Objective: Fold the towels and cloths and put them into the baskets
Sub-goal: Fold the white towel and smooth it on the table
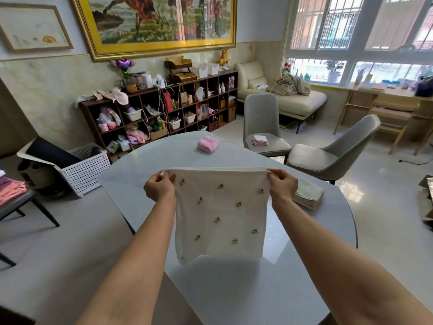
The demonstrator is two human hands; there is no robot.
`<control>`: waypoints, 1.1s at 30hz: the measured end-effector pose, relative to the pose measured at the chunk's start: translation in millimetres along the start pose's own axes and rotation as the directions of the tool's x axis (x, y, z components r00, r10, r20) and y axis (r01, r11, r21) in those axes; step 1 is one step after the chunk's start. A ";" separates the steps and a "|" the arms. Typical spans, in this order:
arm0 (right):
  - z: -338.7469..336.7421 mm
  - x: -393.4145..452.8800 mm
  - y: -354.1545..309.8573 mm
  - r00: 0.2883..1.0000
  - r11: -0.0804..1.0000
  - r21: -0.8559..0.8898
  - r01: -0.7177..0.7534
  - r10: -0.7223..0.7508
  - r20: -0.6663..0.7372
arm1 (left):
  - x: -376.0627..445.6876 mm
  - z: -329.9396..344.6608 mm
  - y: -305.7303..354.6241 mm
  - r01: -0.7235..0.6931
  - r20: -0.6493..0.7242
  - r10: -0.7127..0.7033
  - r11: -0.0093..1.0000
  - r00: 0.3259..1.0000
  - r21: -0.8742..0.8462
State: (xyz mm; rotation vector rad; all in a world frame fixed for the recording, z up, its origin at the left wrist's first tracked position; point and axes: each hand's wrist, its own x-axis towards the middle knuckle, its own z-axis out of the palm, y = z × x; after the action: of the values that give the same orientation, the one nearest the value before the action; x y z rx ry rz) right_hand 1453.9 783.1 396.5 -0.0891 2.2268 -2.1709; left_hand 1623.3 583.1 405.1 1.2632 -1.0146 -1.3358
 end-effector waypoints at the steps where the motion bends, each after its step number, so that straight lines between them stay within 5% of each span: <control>1: -0.1 1.4 1.2 1.000 1.000 0.014 -0.008 0.009 -0.012 | 1.1 -1.9 -0.7 0.014 -0.004 -0.014 1.000 1.000 -0.004; 18: -6.4 2.6 -7.3 0.995 0.974 0.217 -0.071 0.053 0.088 | -9.4 -6.7 8.4 0.041 -0.079 -0.040 0.999 0.996 0.019; 27: -22.4 10.4 -5.5 0.995 0.985 0.167 -0.037 0.020 0.100 | -11.1 -12.3 1.6 0.054 -0.022 -0.054 0.998 0.998 0.017; 29: -25.1 14.2 -2.1 0.997 0.998 0.063 0.013 -0.018 0.074 | -14.0 -11.5 -1.0 0.011 -0.002 -0.011 0.999 1.000 0.046; 31: -27.7 16.9 1.6 0.982 0.956 -0.223 0.189 -0.180 0.063 | -16.6 -13.4 -2.9 -0.157 0.053 0.149 0.967 0.987 0.203; 33: -31.6 14.7 4.9 0.883 0.718 -0.517 0.465 -0.414 0.220 | -14.6 -18.7 -7.3 -0.503 0.365 0.359 0.722 0.859 0.475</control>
State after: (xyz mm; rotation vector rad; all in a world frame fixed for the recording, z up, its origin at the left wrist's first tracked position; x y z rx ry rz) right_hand 1437.2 813.8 392.7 -0.7945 2.9396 -1.5086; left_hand 1640.5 599.6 398.3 1.1657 -1.8600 -0.8520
